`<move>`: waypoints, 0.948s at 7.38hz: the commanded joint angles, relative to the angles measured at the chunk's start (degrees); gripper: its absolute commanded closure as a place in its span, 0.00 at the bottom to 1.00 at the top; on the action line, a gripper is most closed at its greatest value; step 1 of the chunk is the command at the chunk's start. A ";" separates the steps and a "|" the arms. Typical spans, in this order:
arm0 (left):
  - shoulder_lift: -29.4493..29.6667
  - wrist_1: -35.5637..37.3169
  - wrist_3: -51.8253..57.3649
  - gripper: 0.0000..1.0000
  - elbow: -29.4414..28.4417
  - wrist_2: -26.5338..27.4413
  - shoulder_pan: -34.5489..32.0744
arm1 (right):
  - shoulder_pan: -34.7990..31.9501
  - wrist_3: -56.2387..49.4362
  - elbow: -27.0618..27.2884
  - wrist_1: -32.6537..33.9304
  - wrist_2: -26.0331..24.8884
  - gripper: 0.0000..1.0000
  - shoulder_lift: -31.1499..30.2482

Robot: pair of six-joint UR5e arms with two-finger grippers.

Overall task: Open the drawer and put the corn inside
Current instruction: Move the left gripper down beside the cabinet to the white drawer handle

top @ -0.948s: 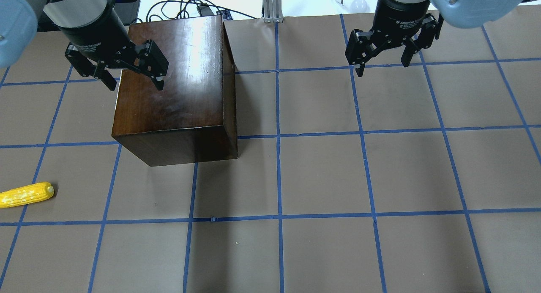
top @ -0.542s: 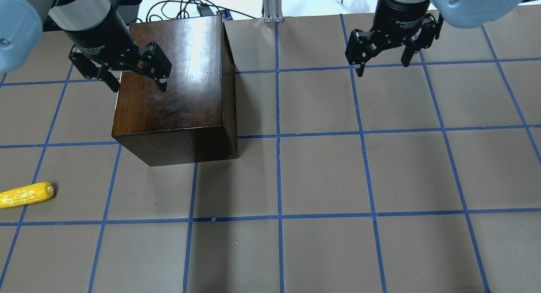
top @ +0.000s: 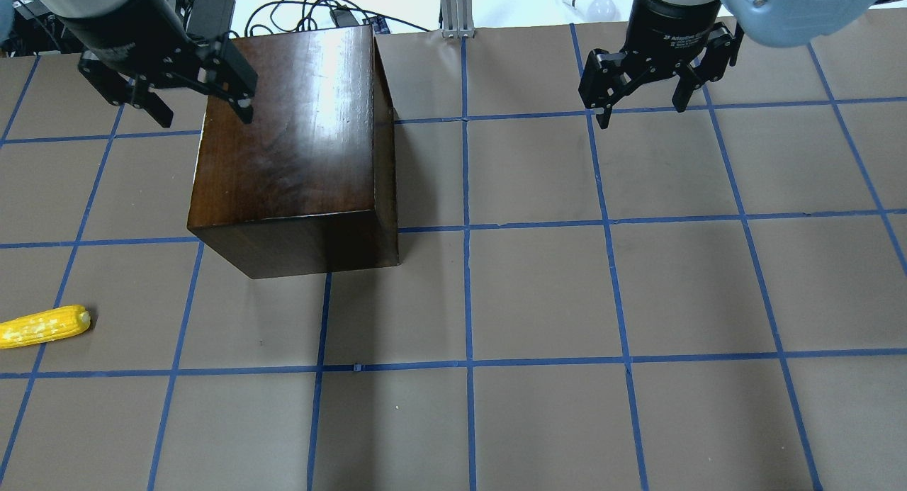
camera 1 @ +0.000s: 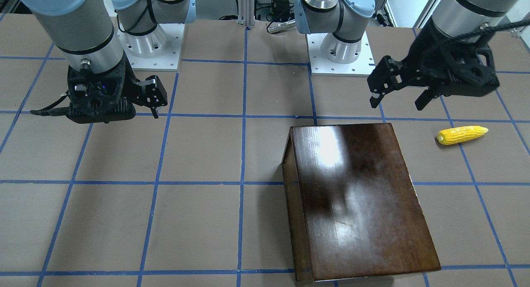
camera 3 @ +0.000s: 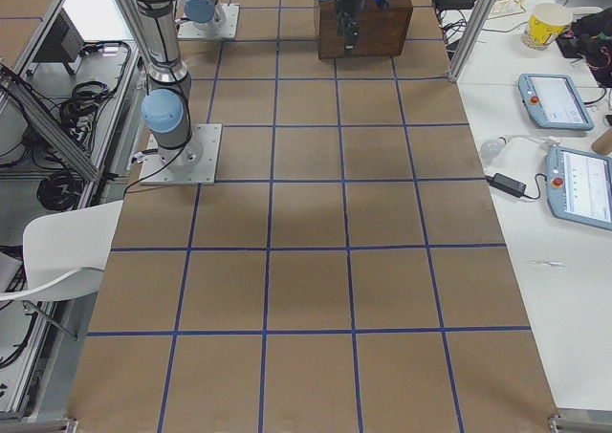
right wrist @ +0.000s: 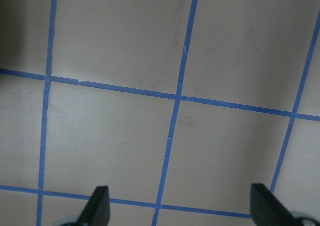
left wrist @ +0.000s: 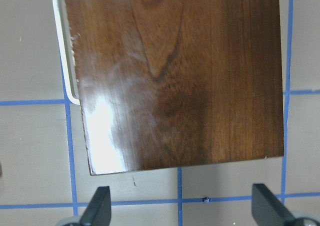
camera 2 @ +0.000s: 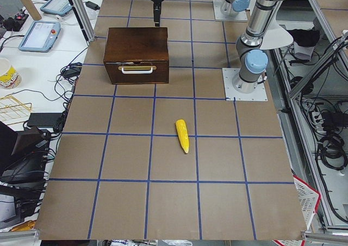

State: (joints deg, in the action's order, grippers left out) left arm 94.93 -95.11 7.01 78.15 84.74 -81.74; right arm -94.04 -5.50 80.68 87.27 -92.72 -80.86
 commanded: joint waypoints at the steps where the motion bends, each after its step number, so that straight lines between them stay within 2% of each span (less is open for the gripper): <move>1: 3.32 -2.09 6.41 0.00 -1.69 -2.47 7.08 | 0.00 0.05 0.00 0.00 0.00 0.00 0.00; 4: 9.55 -1.22 18.95 0.00 0.77 -2.56 15.45 | 0.00 0.05 0.00 0.00 0.00 0.00 0.00; 6: 14.03 0.27 21.11 0.00 1.03 -6.58 18.09 | 0.00 0.05 0.00 0.00 0.00 0.00 0.00; 7: 15.70 2.28 21.02 0.00 2.08 -6.95 18.28 | 0.00 -0.03 0.00 0.00 0.00 0.00 0.00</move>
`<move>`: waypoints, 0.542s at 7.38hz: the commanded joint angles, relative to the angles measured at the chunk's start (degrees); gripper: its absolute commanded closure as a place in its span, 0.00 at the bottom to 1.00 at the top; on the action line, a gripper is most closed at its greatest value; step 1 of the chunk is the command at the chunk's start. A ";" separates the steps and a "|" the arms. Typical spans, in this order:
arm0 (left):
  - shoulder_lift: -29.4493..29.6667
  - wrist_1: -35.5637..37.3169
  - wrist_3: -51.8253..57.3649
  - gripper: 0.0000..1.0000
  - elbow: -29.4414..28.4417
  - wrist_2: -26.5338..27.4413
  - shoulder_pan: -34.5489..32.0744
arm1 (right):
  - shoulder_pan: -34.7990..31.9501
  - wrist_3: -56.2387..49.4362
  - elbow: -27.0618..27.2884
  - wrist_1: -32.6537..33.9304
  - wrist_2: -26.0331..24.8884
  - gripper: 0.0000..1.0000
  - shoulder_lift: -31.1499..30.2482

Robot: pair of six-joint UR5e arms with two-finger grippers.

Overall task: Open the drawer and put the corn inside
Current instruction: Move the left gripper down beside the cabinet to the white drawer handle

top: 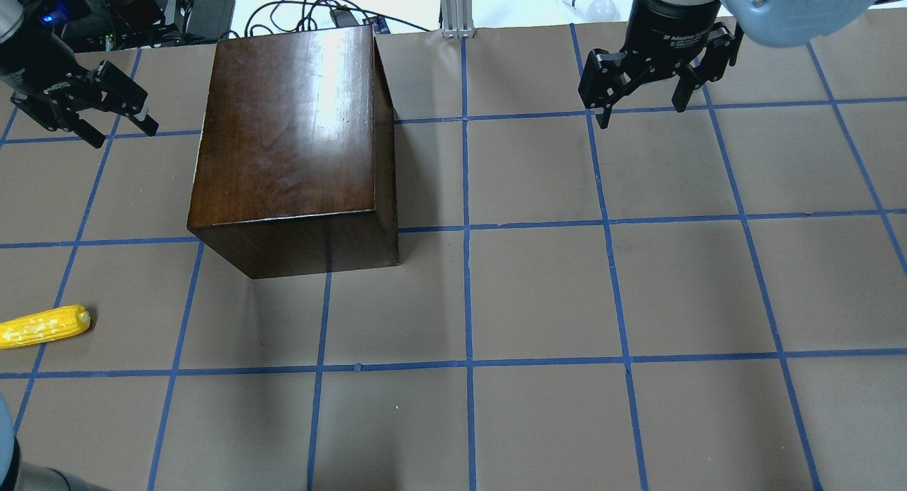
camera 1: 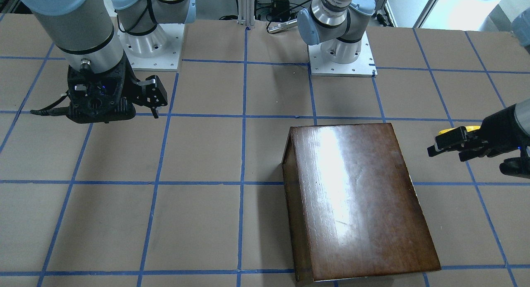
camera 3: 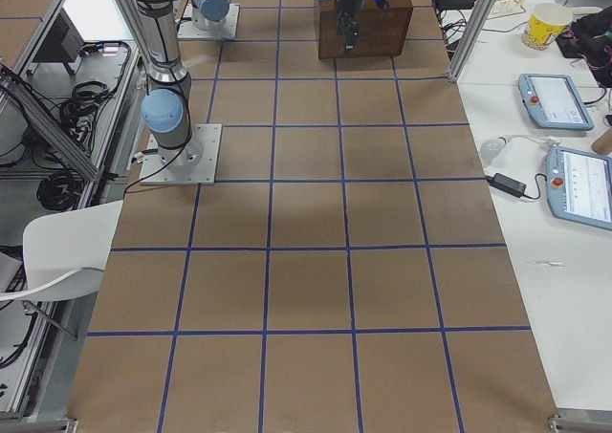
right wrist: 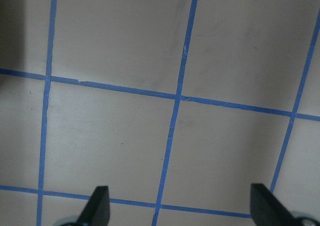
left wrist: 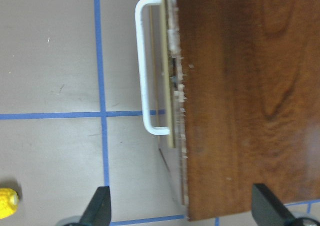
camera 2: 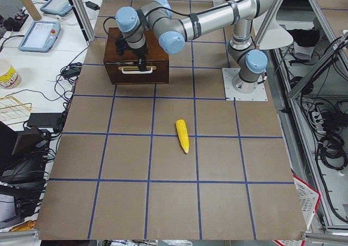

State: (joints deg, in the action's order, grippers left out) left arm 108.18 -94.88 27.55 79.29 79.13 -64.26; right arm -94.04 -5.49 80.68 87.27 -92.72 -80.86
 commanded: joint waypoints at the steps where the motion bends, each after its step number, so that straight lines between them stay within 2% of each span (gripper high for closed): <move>1: 3.35 3.63 0.75 0.00 1.92 -1.44 1.15 | 0.00 -0.05 0.00 -0.09 0.00 0.00 0.00; 2: 4.49 5.39 1.18 0.00 2.71 -1.44 1.15 | 0.00 -0.05 0.00 -0.09 0.00 0.00 0.00; 4: 6.34 7.95 0.84 0.00 5.16 -4.85 1.15 | 0.00 -0.05 0.00 0.00 0.00 0.00 0.00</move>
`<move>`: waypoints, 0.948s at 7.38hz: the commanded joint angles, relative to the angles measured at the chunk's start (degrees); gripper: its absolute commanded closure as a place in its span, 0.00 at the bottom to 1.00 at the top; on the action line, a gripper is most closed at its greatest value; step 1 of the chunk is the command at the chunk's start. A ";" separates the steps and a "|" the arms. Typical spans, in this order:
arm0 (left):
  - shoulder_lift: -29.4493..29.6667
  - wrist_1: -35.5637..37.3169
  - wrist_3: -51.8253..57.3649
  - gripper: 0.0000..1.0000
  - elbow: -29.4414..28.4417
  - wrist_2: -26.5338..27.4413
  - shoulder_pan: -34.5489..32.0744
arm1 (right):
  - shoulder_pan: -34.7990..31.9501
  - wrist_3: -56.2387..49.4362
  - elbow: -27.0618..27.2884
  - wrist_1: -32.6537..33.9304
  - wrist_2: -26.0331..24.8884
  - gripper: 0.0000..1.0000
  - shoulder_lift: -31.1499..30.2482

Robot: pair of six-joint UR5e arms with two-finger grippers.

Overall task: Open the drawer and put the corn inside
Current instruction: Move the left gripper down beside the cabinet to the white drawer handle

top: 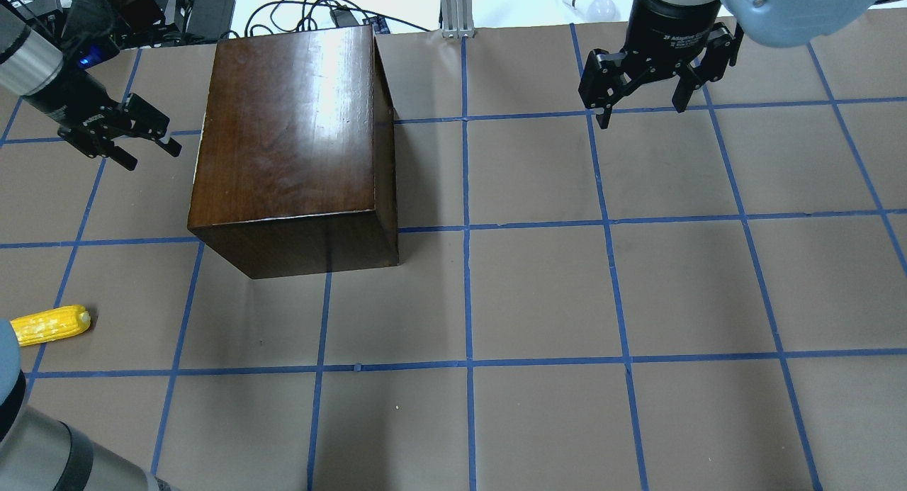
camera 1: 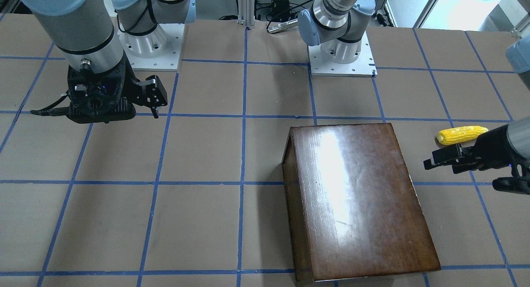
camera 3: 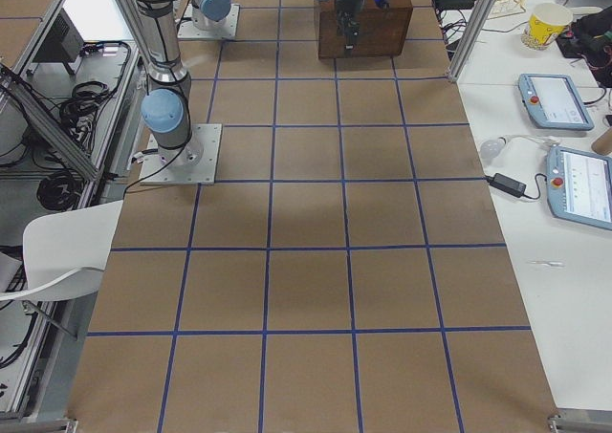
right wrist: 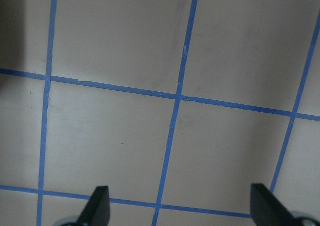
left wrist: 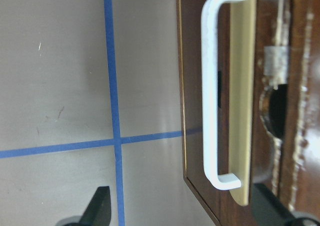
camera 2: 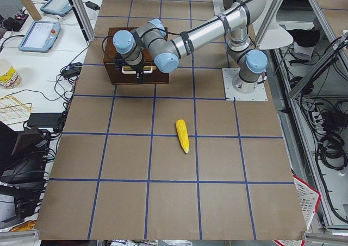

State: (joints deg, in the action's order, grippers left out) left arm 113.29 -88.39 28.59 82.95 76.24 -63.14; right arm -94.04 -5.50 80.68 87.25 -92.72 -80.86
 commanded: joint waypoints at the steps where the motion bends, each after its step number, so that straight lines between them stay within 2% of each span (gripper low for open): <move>1: 1.66 3.38 -0.99 0.00 1.60 -2.06 0.03 | 0.00 -0.04 0.00 -0.06 0.00 0.00 0.00; 3: 2.19 3.40 -1.17 0.00 1.60 -2.32 0.03 | 0.00 0.05 0.00 -0.06 0.00 0.00 0.00; 5: 2.81 3.40 -2.39 0.00 1.60 -6.17 -0.05 | 0.00 -0.04 0.00 0.03 0.00 0.00 0.00; 7: 3.34 3.48 -1.88 0.00 1.69 -6.10 -0.05 | 0.00 0.05 0.00 -0.06 0.00 0.00 0.00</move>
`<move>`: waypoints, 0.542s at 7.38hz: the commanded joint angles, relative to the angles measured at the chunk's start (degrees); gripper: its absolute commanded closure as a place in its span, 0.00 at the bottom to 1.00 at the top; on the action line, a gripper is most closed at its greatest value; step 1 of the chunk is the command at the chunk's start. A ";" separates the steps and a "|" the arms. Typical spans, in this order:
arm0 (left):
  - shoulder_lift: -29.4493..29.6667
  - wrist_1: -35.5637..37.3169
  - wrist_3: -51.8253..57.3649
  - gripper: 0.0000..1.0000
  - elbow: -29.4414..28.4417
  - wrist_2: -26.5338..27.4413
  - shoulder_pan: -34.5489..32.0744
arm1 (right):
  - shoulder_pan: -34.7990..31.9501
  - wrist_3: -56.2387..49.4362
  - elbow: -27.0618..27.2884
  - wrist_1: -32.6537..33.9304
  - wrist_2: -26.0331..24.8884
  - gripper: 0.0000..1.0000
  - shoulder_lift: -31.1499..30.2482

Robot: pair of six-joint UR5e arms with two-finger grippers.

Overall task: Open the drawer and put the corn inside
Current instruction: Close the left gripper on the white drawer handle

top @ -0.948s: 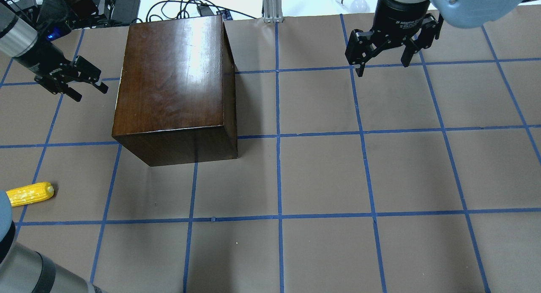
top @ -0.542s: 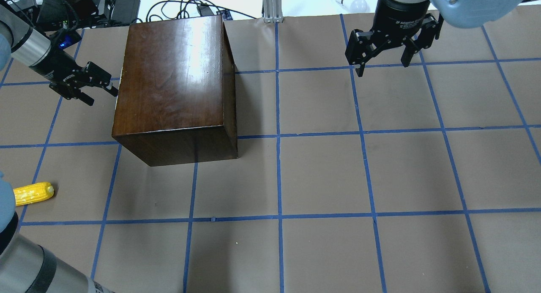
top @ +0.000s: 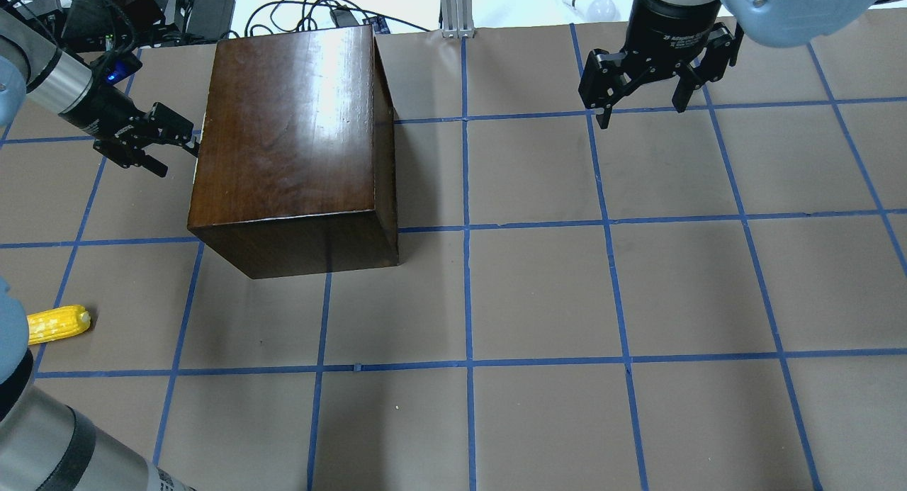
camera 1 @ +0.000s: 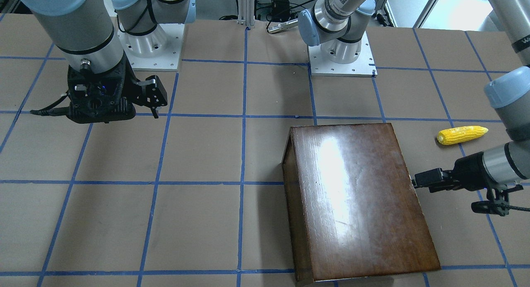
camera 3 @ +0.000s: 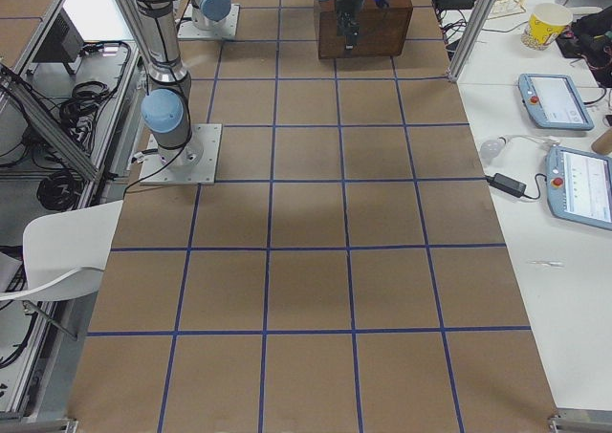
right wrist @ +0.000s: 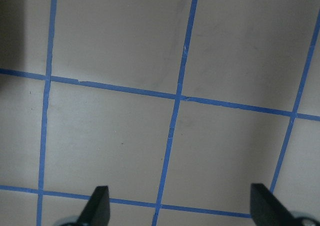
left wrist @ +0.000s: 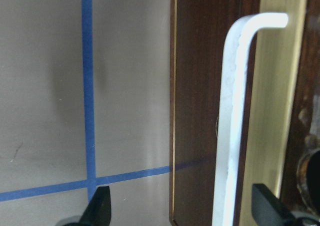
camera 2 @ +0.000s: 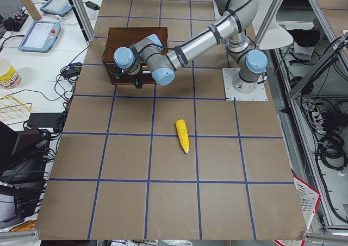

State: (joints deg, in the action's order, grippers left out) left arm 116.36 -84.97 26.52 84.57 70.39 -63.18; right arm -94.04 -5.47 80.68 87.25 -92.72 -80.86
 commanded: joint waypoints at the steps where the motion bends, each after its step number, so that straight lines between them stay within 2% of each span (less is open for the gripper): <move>1: 0.61 0.16 0.20 0.00 0.07 -0.25 -0.01 | 0.00 0.02 0.00 0.03 0.00 0.00 0.00; 4: 0.88 0.77 0.29 0.00 0.24 0.10 -0.01 | 0.00 0.02 0.00 0.03 0.00 0.00 0.00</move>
State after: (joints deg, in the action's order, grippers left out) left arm 117.19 -84.64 26.74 84.74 70.29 -63.19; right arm -94.04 -5.45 80.68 87.25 -92.73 -80.86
